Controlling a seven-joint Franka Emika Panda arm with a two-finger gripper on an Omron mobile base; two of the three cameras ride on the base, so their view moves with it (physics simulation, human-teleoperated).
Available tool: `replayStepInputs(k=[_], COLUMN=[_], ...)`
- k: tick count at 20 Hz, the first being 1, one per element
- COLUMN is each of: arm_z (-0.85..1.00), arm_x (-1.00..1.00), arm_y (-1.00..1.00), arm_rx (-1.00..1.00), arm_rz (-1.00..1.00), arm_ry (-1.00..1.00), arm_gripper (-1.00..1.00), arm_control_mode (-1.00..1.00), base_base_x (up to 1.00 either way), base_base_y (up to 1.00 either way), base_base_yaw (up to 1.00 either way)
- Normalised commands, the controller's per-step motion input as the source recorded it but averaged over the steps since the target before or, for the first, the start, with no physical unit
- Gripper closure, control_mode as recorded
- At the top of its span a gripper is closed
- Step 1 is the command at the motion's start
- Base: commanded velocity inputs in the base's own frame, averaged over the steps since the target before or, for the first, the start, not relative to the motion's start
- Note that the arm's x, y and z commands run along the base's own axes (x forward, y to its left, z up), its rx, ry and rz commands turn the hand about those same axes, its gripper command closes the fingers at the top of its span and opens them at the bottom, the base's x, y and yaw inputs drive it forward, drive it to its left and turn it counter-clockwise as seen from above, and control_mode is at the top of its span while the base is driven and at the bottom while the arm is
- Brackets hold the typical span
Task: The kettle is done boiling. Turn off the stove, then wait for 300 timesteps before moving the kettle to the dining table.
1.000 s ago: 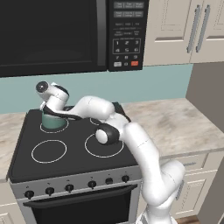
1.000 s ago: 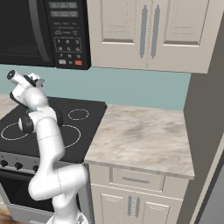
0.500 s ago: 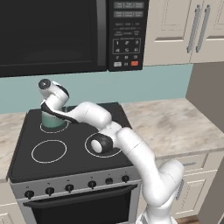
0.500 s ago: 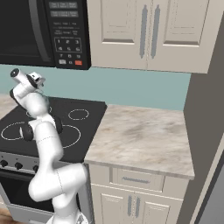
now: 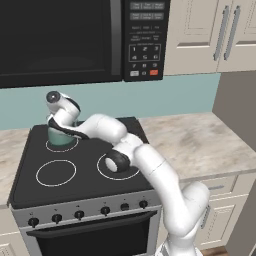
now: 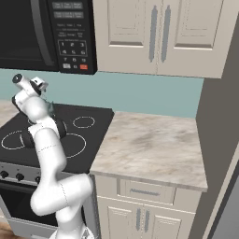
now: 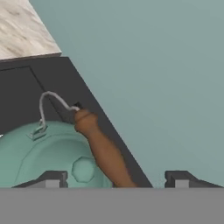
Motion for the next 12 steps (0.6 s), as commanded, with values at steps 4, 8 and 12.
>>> replayStepInputs(k=[4,8,12], arm_z=[-0.18,-0.06,0.01], arm_x=[0.00,-0.16,-0.22], arm_y=[0.15,0.03,0.02], arm_rx=[-0.03,0.00,0.00], arm_rz=[0.01,0.00,0.00], arm_ry=[0.01,-0.01,-0.01], arm_gripper=[1.00,1.00,1.00], arm_control_mode=[-1.00,-1.00,-1.00], base_base_x=[0.00,0.00,0.00], base_base_y=[0.00,0.00,0.00], base_base_yaw=[0.00,0.00,0.00])
